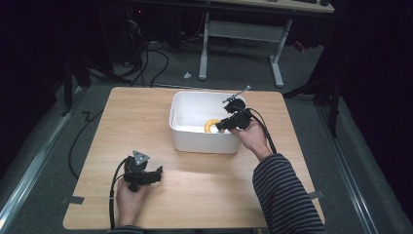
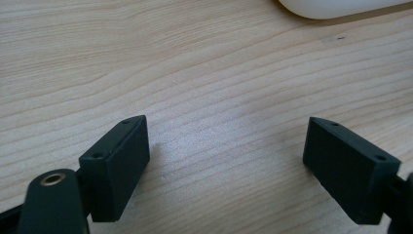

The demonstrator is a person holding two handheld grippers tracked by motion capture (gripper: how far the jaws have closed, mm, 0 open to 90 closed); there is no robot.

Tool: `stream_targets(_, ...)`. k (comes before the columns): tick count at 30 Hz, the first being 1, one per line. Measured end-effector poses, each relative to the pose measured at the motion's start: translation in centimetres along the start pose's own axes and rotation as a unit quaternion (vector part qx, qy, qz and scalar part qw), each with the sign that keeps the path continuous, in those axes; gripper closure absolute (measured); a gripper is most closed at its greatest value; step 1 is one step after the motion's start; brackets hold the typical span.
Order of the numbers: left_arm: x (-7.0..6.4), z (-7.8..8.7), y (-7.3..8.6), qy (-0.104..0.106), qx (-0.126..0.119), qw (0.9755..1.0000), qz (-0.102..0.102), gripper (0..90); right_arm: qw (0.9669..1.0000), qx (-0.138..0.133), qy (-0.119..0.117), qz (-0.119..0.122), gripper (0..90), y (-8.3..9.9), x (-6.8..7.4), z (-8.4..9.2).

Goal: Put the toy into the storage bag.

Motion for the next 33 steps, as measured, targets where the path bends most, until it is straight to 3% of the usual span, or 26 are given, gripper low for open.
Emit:
stream_targets(2,0.0,0.0,0.0,0.0,0.0,1.0,0.0,17.4,1.0,0.0,-0.002,-0.007,54.8,0.1,0.2,0.0)
stream_targets(3,0.0,0.0,0.0,0.0,0.001,1.0,0.0,17.5,1.0,-0.005,0.001,0.006,52.3,0.2,0.2,0.1)
stream_targets(5,0.0,0.0,0.0,0.0,0.0,1.0,0.001,17.5,0.9999,-0.01,0.005,0.006,49.4,0.3,0.2,0.5)
stream_targets(10,0.0,0.0,0.0,-0.001,0.0,1.0,0.001,17.5,0.9994,-0.027,0.024,0.001,47.3,1.1,-0.1,2.0)
stream_targets(17,0.0,0.0,0.0,0.0,0.0,1.0,0.001,17.5,0.9962,-0.074,0.046,0.001,44.6,2.4,-1.0,4.9)
stream_targets(25,0.0,0.0,0.0,-0.001,0.0,1.0,0.0,17.5,0.9923,-0.106,0.062,-0.017,43.3,3.9,-2.2,7.8)
stream_targets(33,0.0,0.0,0.0,0.0,0.0,1.0,0.0,17.5,0.9882,-0.132,0.07,-0.032,40.8,5.6,-3.1,9.7)
Point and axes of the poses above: each handheld gripper's, and its own axes: z roughly backward along the jaws, y roughly out of its underside, x roughly to its left, the point moved 1 cm from there along -z, roughly forward along the jaws, and after that the axes turned 12 degrees about -x, right-handed, at the moved point
